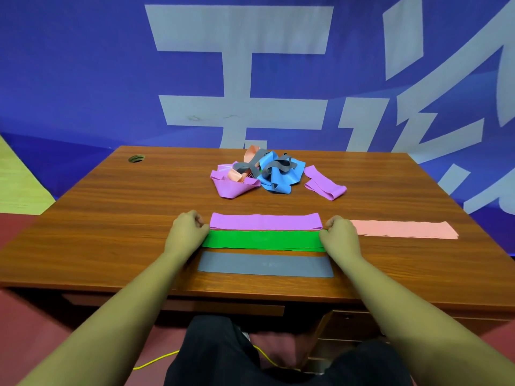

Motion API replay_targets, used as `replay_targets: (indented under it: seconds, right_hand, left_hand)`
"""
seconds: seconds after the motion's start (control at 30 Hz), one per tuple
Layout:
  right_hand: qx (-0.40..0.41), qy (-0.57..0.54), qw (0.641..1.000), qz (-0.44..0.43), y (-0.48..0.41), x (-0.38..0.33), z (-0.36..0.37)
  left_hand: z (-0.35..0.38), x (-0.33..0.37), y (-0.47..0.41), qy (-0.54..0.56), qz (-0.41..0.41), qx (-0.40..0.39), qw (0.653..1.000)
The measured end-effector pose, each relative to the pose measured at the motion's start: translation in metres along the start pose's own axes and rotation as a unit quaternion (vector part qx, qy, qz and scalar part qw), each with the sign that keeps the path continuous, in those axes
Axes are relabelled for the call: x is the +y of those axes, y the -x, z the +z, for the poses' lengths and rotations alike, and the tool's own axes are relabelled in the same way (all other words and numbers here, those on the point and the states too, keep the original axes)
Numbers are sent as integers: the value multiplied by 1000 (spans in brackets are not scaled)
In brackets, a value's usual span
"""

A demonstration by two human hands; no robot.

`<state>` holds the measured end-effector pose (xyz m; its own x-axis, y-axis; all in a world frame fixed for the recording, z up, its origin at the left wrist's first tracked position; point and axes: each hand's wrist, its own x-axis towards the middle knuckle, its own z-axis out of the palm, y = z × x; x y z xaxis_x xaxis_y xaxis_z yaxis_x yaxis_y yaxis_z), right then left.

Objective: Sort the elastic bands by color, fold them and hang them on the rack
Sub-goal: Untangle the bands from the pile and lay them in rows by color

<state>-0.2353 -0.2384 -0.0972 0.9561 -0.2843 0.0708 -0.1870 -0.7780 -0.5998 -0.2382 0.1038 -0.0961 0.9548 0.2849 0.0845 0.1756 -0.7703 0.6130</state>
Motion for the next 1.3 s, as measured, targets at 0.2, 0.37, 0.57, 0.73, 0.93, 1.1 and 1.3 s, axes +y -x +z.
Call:
replay_targets:
  seconds: [0.2,0.37,0.57,0.73,0.93,1.1,1.3]
  right_hand:
    - [-29,-21,997,-69,-30,-42,-6]
    - [-65,5,991,-116,-58,-82,8]
    - [-97,25,976,-191,-87,-118,53]
    - [-142,56,953,-260,-108,-132,95]
    - [-113,99,945,-290,-126,-135,125]
    - [-59,-1,962,-268,-130,-144,122]
    - [-72,-9,957,-279,-132,-151,104]
  left_hand:
    - [-6,46,-33,7,63,1,998]
    - [12,73,-72,-26,116,-21,993]
    - [39,62,-114,-130,138,-37,981]
    - [56,34,-128,-139,161,-17,977]
    - [55,25,-131,-157,231,36,959]
    - [43,36,-131,-57,241,41,968]
    - [17,58,-128,-32,301,63,951]
